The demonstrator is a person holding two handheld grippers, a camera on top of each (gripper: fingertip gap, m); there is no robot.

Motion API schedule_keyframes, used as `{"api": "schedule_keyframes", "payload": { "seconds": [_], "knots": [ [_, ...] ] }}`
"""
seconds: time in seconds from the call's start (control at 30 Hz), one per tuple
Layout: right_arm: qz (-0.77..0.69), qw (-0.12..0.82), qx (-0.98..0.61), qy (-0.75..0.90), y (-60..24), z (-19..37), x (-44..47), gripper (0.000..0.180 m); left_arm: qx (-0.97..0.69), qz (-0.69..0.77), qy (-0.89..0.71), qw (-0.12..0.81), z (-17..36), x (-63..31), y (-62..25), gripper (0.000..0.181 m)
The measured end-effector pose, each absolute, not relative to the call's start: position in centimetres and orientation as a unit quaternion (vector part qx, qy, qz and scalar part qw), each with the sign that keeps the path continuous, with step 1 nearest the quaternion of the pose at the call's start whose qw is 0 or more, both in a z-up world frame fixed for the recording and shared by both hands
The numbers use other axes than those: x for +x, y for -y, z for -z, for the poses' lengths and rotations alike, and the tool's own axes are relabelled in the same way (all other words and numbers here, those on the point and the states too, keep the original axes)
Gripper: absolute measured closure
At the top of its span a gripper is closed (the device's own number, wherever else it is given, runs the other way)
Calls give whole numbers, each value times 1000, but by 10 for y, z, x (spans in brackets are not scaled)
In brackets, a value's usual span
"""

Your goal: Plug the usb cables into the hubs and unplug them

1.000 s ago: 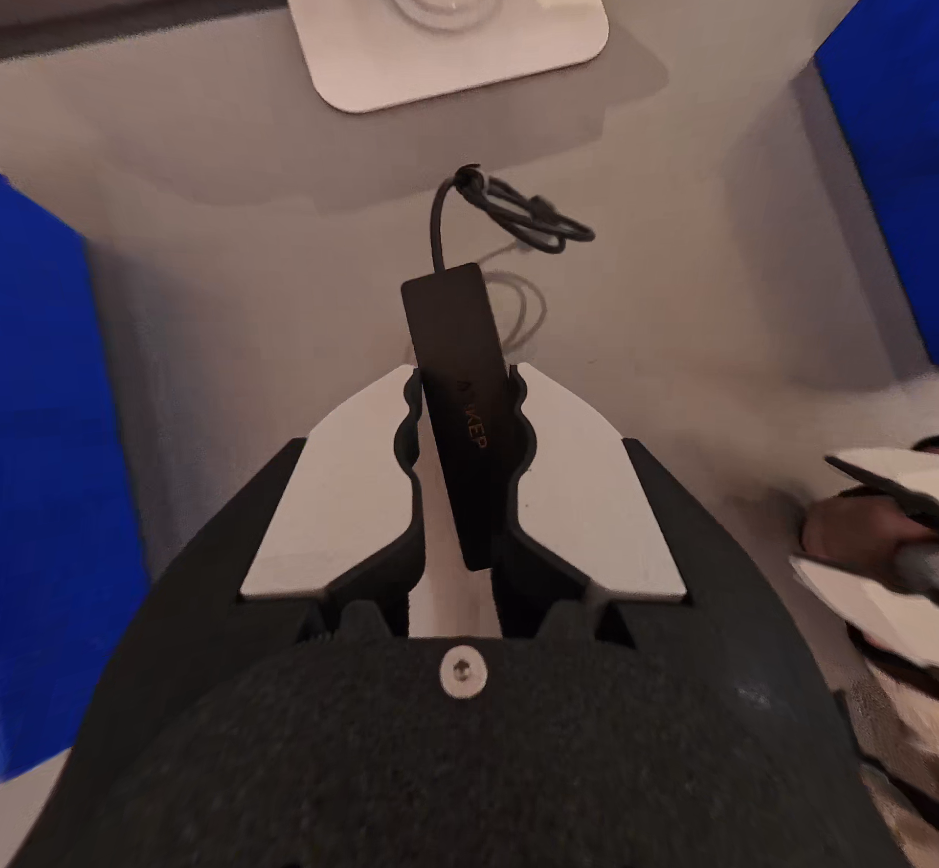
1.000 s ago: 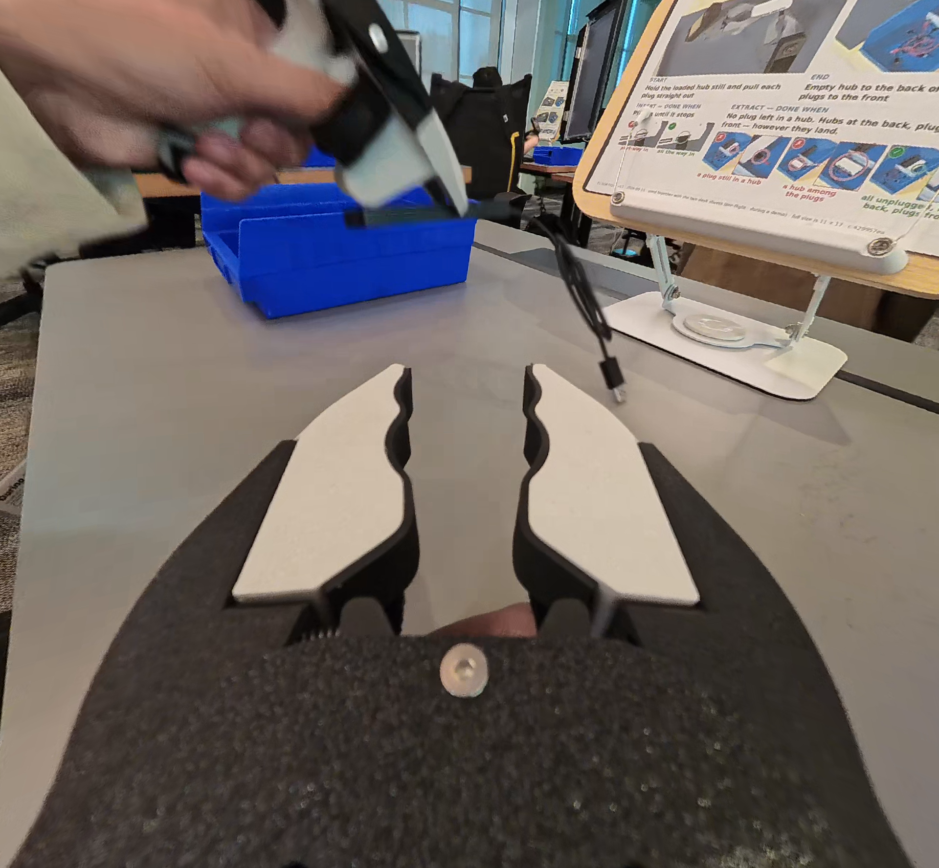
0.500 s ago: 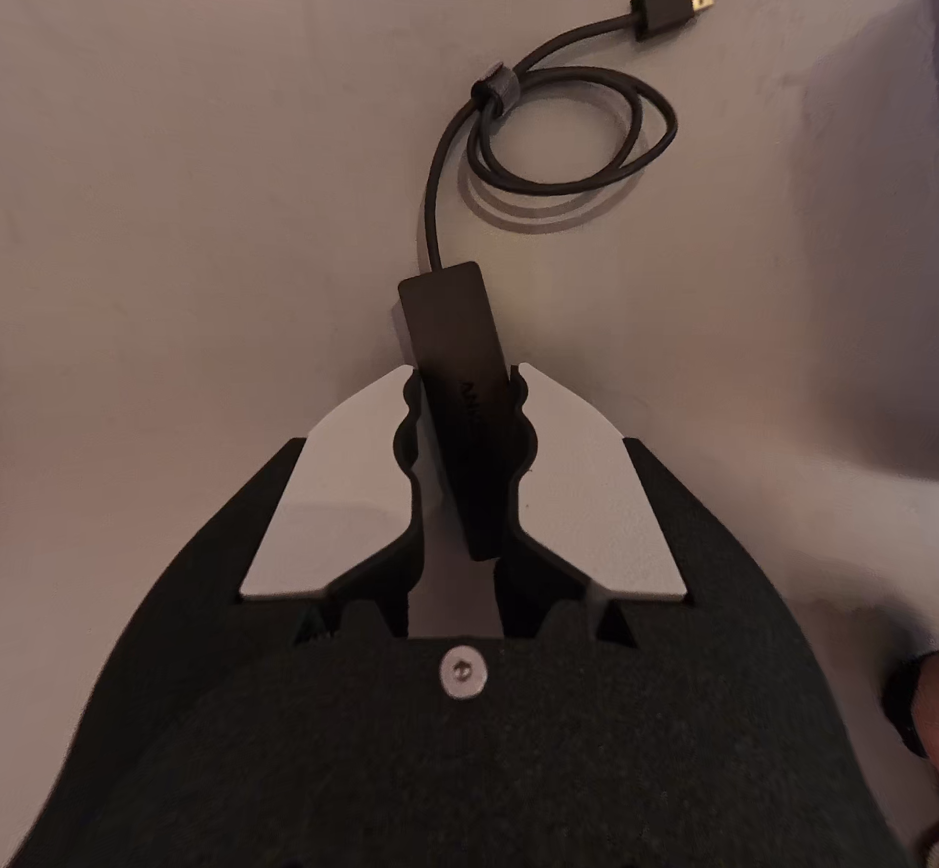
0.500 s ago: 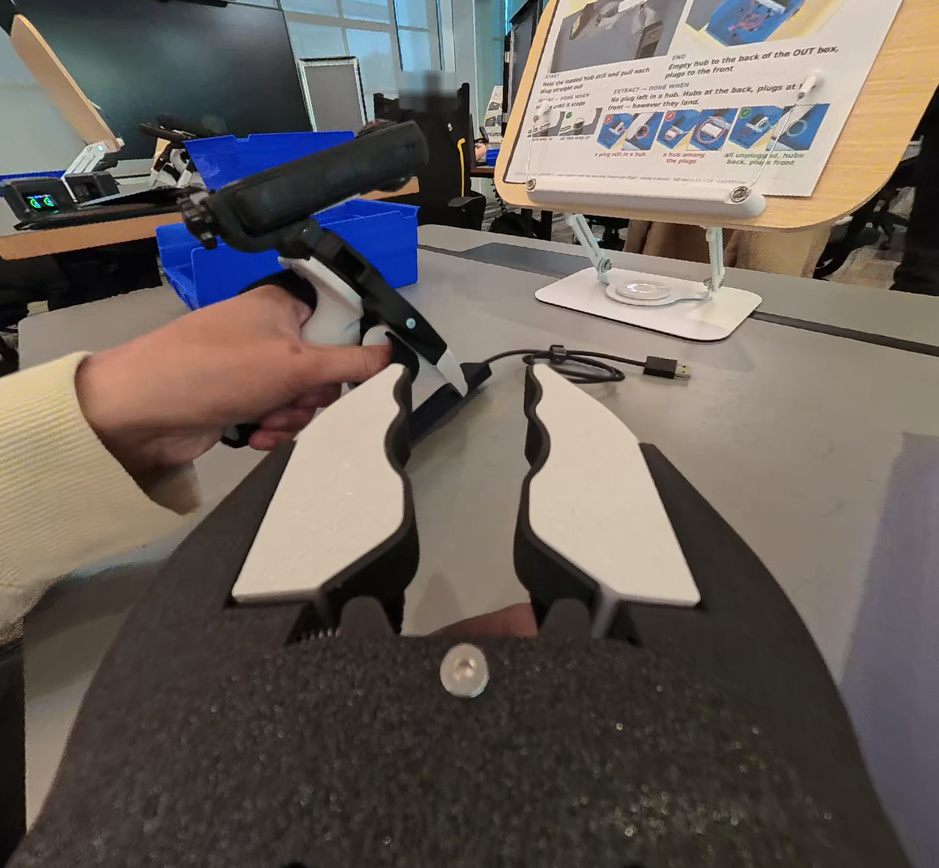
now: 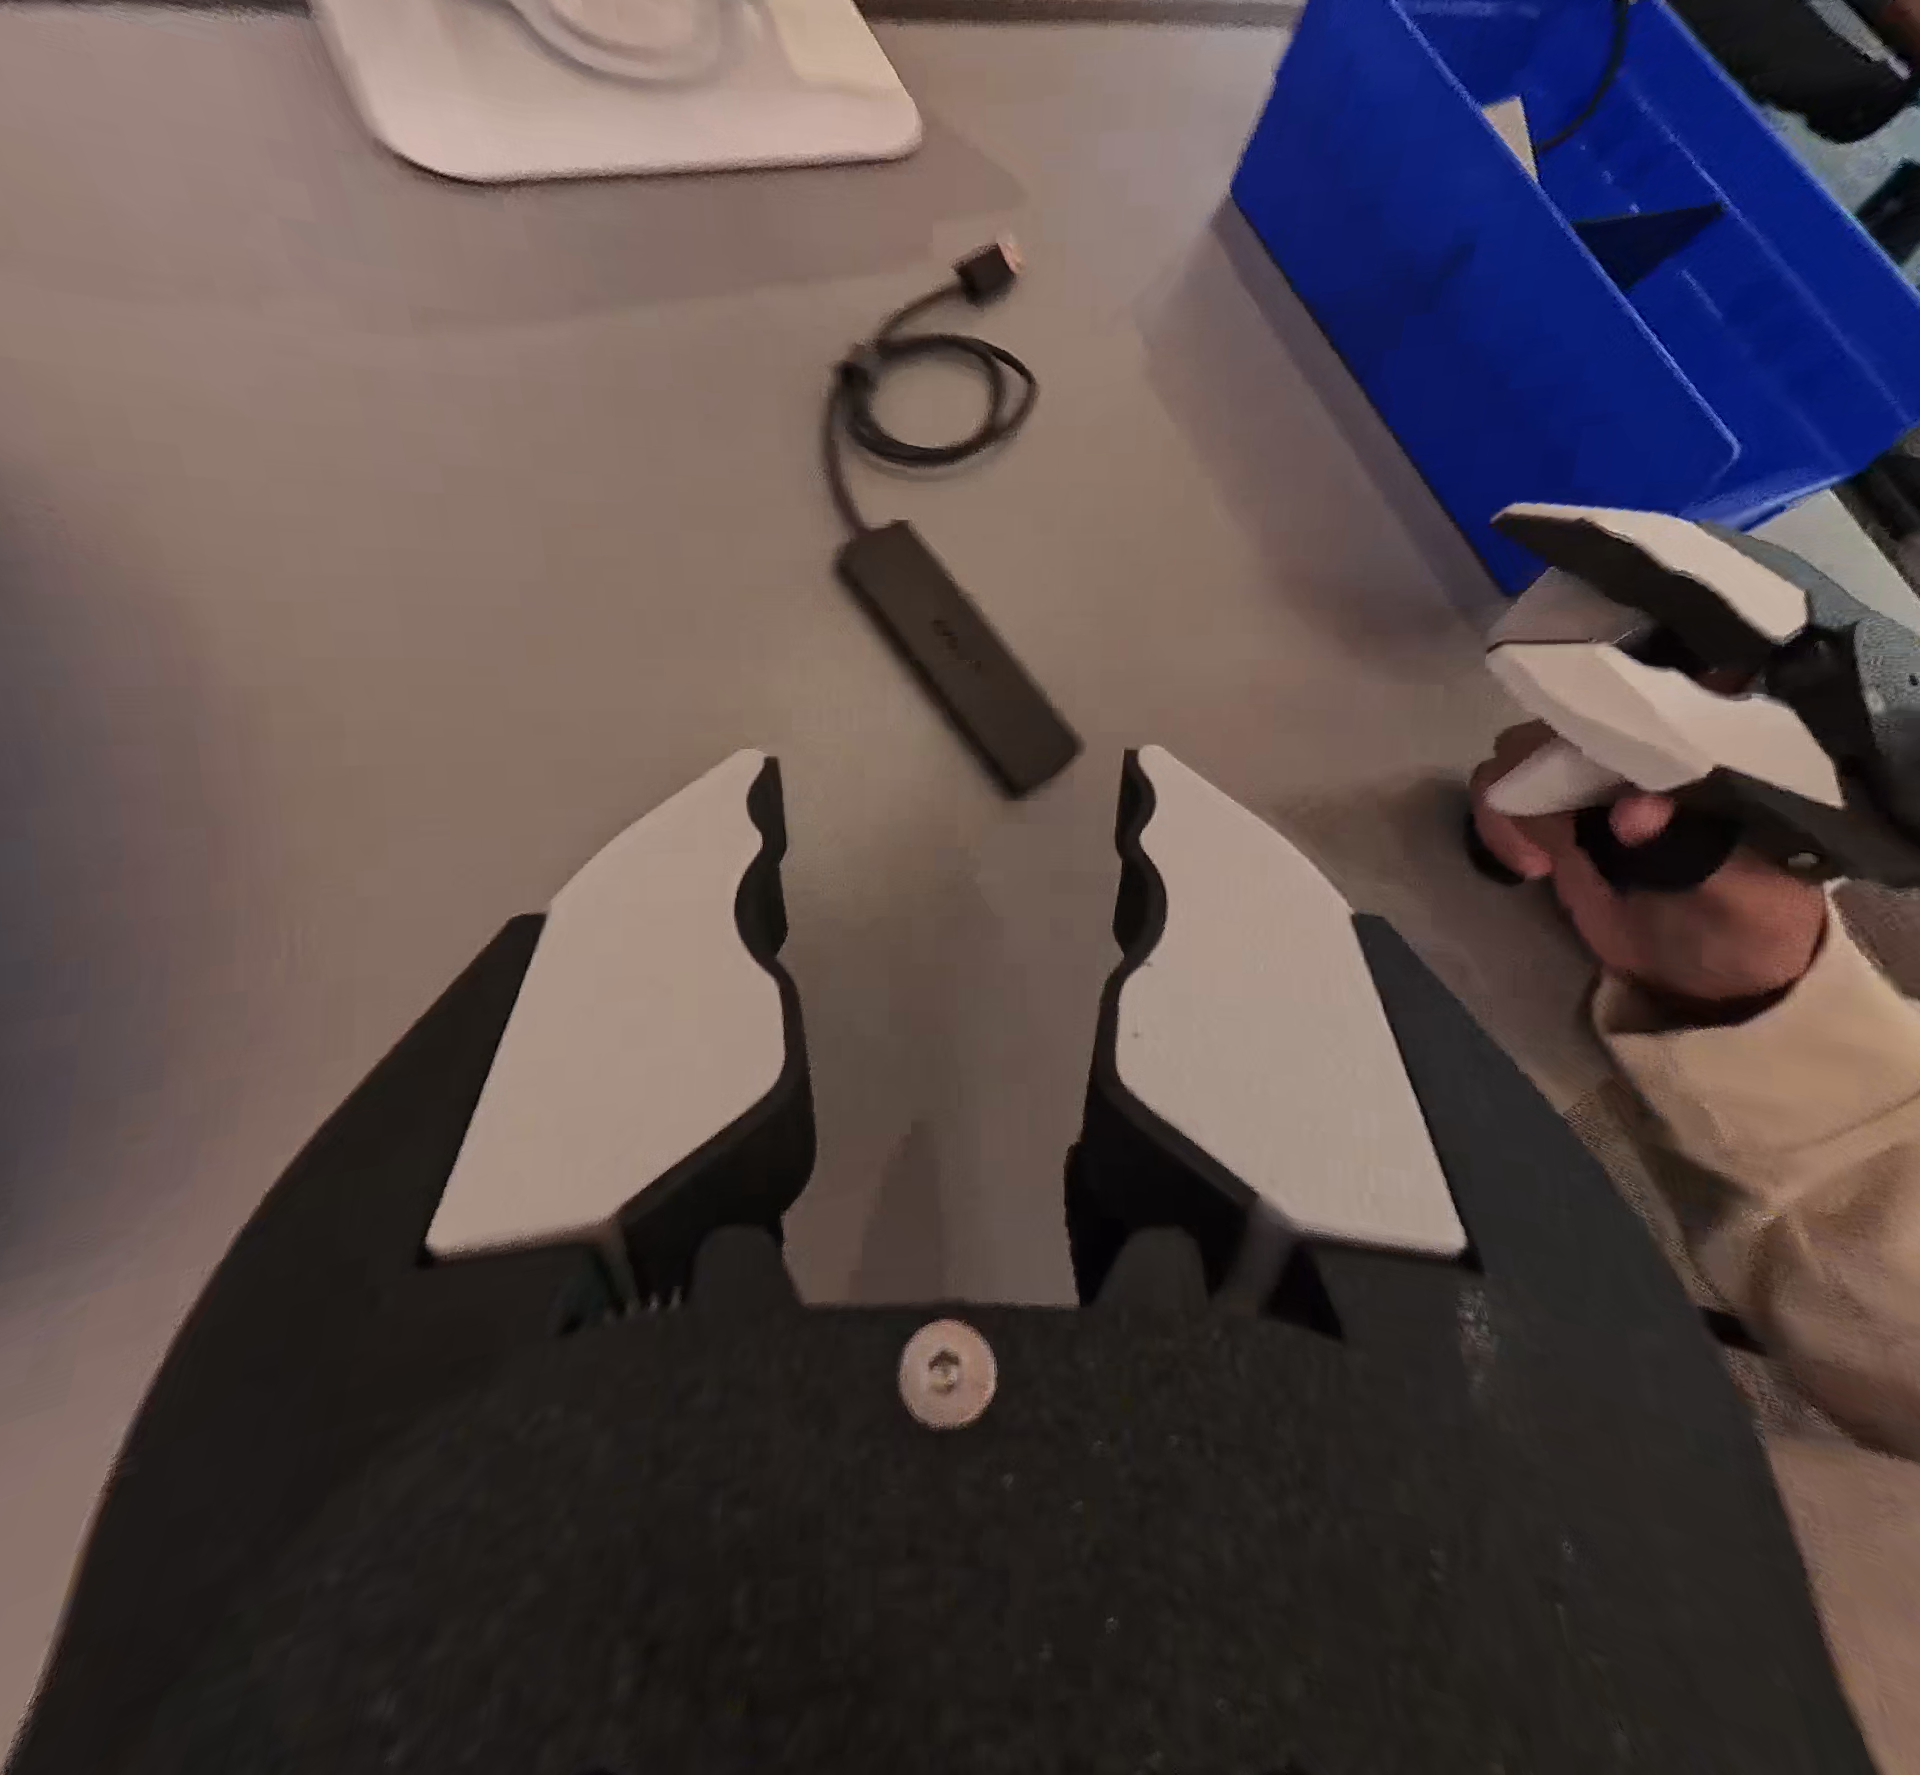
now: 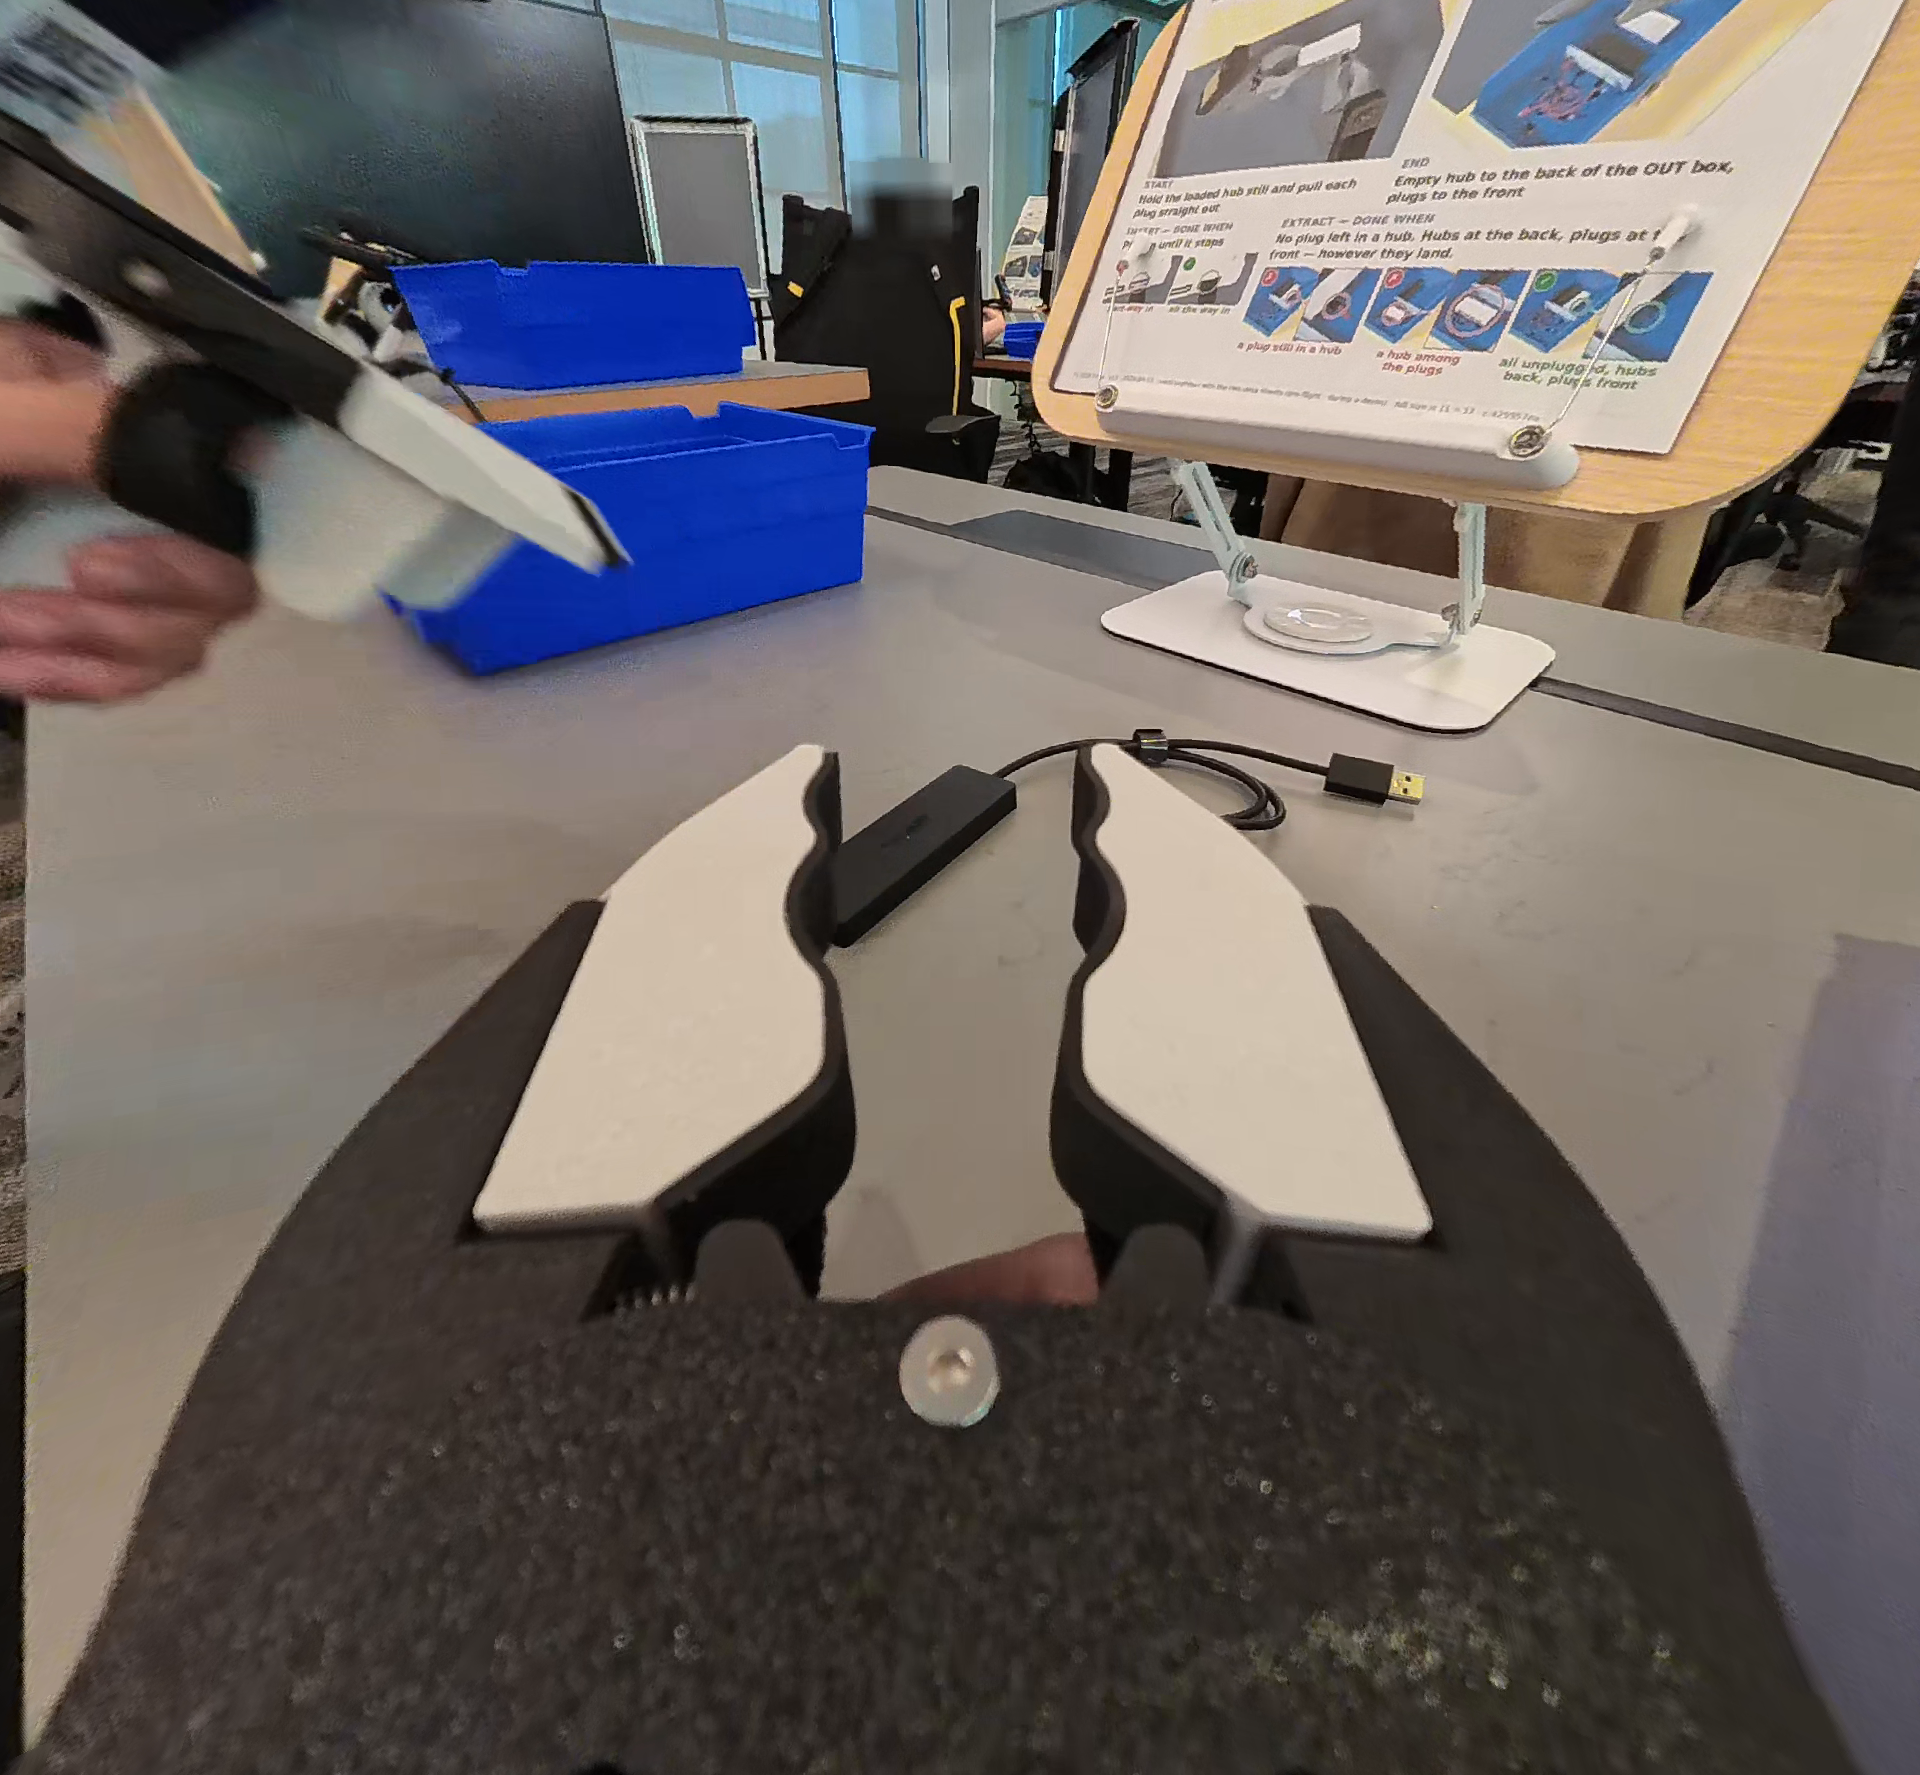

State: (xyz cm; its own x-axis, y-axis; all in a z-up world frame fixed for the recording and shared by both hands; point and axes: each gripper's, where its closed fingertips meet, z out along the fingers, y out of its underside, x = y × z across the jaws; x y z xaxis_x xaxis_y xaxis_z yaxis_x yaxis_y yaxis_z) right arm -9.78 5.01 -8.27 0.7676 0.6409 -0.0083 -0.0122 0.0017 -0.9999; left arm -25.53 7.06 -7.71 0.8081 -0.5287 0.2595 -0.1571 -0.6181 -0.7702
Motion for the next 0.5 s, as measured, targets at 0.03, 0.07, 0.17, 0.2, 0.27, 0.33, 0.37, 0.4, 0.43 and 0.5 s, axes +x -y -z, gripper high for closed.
{"api": "schedule_keyframes", "payload": {
  "seconds": [0.03,0.07,0.17,0.2,0.27,0.33,0.37,0.4,0.43,0.5],
  "knots": [
    [-241,667,-663,239,-50,83,-99,137,-864,231,-190,404,67,-283,-69,119],
    [-238,668,-663,241,-50,83,-99,137,-863,224,-178,416,58,-312,-68,118],
    [-229,668,-663,250,-50,84,-102,137,-871,195,-131,433,45,-403,-68,116],
    [-226,668,-662,252,-51,84,-103,137,-876,173,-114,435,46,-434,-72,116],
    [-220,669,-662,255,-51,85,-104,137,-891,129,-76,428,52,-493,-86,118],
    [-215,672,-661,255,-51,85,-104,137,-908,110,-39,402,65,-535,-105,121],
    [-213,672,-662,255,-51,85,-104,137,-914,115,-26,389,72,-547,-116,124],
    [-212,673,-662,255,-52,85,-104,137,-918,119,-16,378,78,-555,-128,126],
    [-211,673,-661,254,-52,85,-103,137,-922,117,-5,368,83,-562,-141,128],
    [-214,674,-661,251,-52,84,-102,137,-926,100,4,363,91,-572,-169,130]
  ]
}}
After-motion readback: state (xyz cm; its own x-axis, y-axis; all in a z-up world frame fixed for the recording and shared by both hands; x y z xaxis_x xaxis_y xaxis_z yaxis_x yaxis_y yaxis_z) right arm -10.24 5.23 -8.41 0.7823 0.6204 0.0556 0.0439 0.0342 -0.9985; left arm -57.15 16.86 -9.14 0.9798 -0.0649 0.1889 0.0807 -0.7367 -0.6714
